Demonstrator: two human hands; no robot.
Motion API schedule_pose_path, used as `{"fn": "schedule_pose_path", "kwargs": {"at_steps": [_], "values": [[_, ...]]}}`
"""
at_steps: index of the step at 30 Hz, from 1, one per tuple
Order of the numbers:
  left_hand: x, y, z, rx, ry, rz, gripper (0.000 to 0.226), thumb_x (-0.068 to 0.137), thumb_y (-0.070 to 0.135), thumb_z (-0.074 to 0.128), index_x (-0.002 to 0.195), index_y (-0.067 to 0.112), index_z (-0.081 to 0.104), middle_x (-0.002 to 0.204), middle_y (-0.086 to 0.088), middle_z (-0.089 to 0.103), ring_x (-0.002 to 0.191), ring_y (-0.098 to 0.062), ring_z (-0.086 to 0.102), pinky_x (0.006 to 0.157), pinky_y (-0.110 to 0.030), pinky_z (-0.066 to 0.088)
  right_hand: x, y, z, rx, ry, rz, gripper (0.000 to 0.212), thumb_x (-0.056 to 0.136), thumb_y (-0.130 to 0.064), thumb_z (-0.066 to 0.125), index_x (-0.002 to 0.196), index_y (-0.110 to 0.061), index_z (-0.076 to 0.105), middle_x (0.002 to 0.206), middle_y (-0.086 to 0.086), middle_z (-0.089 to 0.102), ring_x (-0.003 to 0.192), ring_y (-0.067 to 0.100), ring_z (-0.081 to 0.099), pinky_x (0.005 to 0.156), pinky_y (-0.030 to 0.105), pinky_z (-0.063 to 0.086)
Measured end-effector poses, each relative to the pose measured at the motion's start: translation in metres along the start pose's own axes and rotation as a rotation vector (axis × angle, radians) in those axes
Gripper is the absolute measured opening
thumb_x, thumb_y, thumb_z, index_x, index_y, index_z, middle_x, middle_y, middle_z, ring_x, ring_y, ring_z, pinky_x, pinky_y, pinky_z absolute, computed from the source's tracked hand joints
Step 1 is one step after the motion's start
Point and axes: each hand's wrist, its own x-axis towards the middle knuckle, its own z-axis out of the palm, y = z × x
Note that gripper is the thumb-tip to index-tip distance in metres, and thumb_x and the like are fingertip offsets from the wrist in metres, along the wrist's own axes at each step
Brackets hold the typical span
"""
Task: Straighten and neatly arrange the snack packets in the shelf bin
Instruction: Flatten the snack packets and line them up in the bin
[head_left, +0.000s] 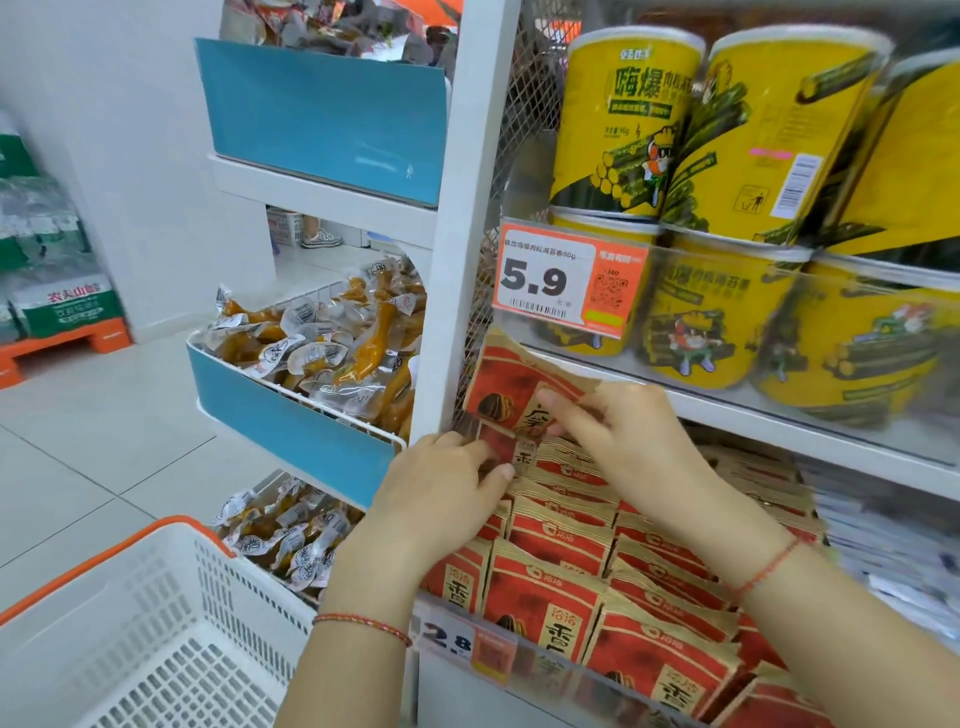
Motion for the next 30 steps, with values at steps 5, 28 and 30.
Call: {"fn": "schedule_pose_path", "kwargs": {"at_steps": [5,28,30], "values": [[-0.004,-0.003,0.001,-0.063,-0.011,0.004,0.043,0.102,0.047,0.034,0.133,0.026,0.056,0.132,0.001,0.053,0.127,-0.020,0.042,0.105,-0.039,0.038,0.013,0.012,0.021,-0.127,-0.145,0.107,0.052,0.095,-0.046,0.050,0.068,-0.003,0.061,0.064,0.012,0.062,0.057,0.021,0.053,0.054,0.030,0.037],[-0.003,-0.005,0.003,-0.124,-0.020,0.034,0.045,0.103,0.045,0.034,0.141,0.026,0.047,0.142,0.005,0.046,0.131,-0.018,0.041,0.106,-0.043,0.040,0.035,0.019,0.050,-0.537,-0.503,0.072,0.038,0.102,-0.032,0.025,0.099,-0.015,0.058,0.115,0.008,0.061,0.115,0.028,0.052,0.098,0.040,0.038],[-0.003,-0.005,0.003,-0.127,-0.021,0.030,0.045,0.103,0.046,0.034,0.141,0.026,0.047,0.143,0.006,0.045,0.132,-0.017,0.041,0.107,-0.043,0.040,0.043,0.020,0.047,-0.471,-0.482,0.115,0.034,0.100,-0.030,0.032,0.104,-0.015,0.062,0.112,0.007,0.063,0.110,0.027,0.057,0.090,0.036,0.045]]}}
